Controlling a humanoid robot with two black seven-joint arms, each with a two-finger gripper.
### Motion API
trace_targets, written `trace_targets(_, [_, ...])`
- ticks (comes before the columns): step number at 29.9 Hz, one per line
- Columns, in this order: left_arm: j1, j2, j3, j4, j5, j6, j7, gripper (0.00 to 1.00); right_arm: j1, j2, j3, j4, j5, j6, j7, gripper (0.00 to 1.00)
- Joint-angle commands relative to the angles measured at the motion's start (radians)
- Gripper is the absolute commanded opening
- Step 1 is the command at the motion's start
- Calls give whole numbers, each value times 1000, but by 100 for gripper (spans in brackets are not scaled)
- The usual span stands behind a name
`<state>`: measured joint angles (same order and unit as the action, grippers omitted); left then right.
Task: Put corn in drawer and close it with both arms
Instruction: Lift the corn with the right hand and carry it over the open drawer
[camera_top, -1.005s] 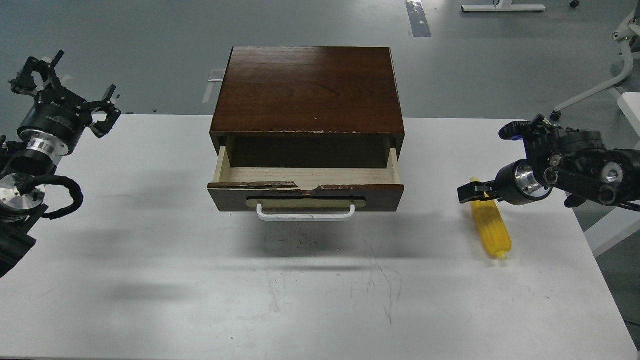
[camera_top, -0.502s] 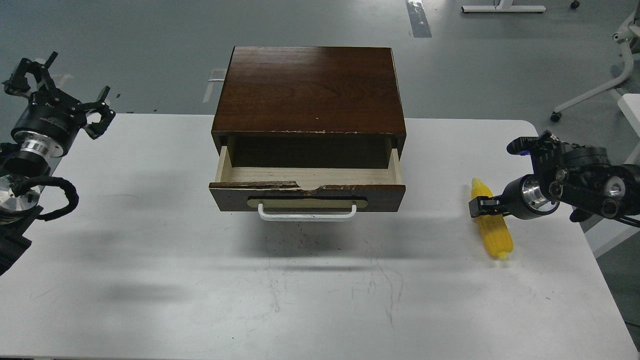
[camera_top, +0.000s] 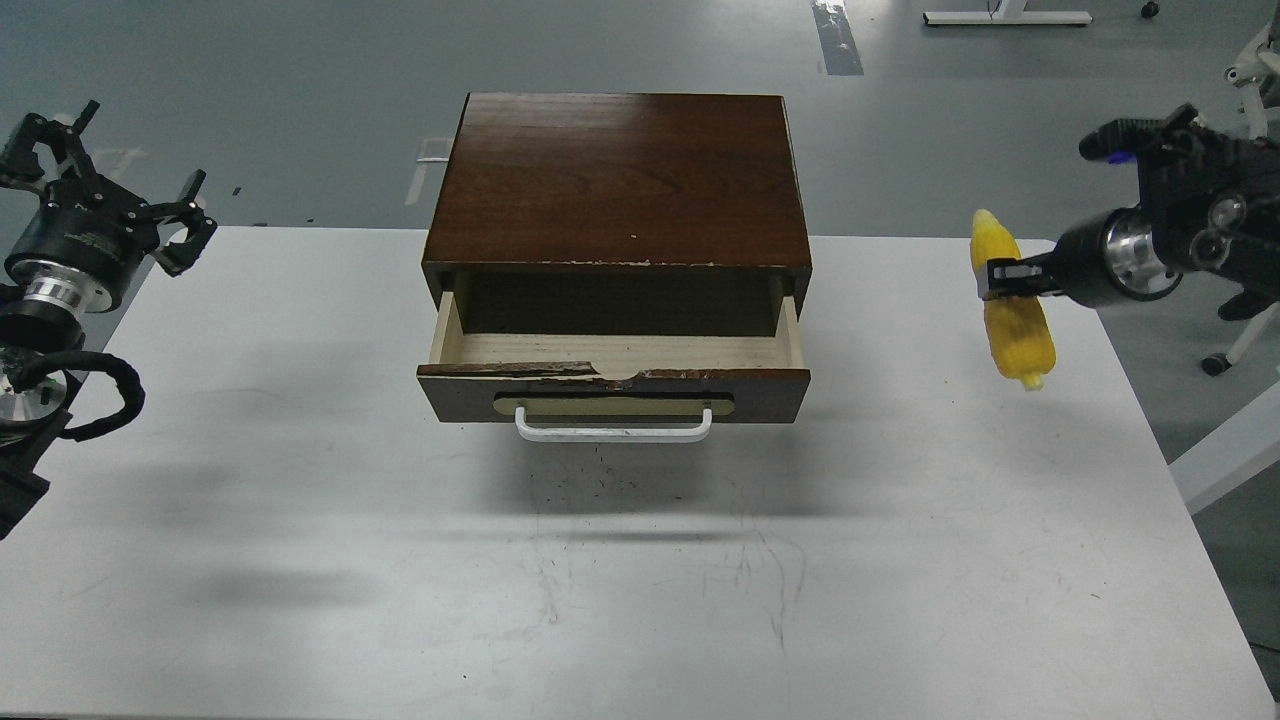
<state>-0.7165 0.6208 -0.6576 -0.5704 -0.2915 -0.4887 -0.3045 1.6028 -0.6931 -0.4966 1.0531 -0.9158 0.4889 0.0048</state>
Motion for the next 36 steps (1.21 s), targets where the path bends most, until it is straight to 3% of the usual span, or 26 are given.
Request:
trace_targets(1, [-1,4,-10,0,2,0,1,98,135,-3,3,73,-47,0,1,9])
trace_targets(10, [-15,4,6,3,17,0,22,98,276,150,128,84,-150,0,34,9])
trace_targets(17, [-15,8,6,3,23,0,18,98,295,352,142,88,-322,0,107,9])
trace_targets(29, [-11,28,6,1,22,0,18,98,292,584,139,151,-711,0,107,10])
trace_targets(36, [-9,40,-22,3,3,0,4,98,224,604,125,150,-785,-13,101,11])
